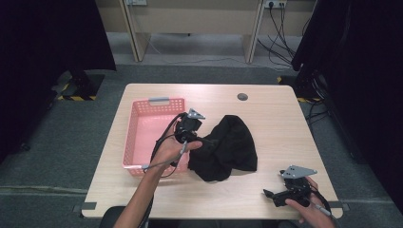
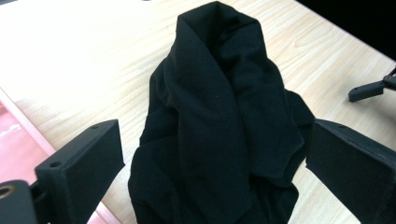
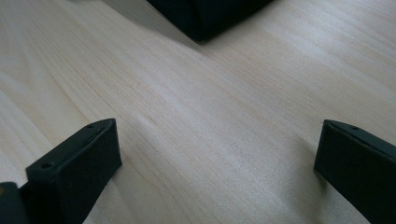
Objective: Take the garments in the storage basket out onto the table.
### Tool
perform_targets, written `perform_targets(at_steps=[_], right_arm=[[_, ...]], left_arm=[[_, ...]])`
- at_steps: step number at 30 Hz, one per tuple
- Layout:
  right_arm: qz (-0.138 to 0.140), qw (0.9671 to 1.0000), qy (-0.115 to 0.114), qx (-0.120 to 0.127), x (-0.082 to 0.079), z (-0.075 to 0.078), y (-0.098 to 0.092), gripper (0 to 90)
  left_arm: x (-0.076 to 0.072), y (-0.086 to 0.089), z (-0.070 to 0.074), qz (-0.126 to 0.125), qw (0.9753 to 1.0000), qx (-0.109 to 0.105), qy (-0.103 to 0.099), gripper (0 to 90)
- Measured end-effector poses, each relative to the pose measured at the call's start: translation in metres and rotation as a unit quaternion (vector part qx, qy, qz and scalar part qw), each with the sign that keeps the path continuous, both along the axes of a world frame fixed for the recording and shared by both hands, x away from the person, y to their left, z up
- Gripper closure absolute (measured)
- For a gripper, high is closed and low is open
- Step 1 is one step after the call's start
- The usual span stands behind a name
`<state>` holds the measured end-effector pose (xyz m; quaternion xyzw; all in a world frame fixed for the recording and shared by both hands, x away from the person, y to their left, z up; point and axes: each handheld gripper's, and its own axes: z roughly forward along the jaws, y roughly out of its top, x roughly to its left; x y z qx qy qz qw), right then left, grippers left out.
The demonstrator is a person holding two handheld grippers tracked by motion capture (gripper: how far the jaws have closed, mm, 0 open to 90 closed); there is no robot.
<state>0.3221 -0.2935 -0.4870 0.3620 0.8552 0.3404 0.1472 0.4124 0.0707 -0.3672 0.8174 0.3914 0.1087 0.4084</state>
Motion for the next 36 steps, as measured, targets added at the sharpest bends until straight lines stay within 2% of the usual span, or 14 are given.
perform_targets(at_steps=[9, 13, 22, 30, 36], right_arm=[[0.0, 1.0, 0.0, 0.0, 0.0, 0.0, 0.0, 0.6], [0.0, 1.0, 0.0, 0.0, 0.0, 0.0, 0.0, 0.6], [0.0, 1.0, -0.001, 0.0, 0.0, 0.0, 0.0, 0.5], [0.0, 1.0, 0.0, 0.0, 0.0, 0.0, 0.0, 0.5], [0.0, 1.0, 0.0, 0.0, 0.0, 0.0, 0.0, 0.5]], left_arm=[[-0.005, 0.006, -0.003, 0.001, 0.9999, -0.01, -0.005, 3.1], [-0.007, 0.007, -0.003, -0.004, 0.9999, -0.01, -0.007, 3.1], [-0.008, 0.017, -0.006, 0.008, 0.9999, -0.006, -0.009, 3.1], [-0.015, 0.022, -0.009, 0.002, 0.9999, 0.004, -0.013, 3.1], [-0.018, 0.028, -0.009, 0.004, 0.9999, -0.002, -0.014, 3.1]])
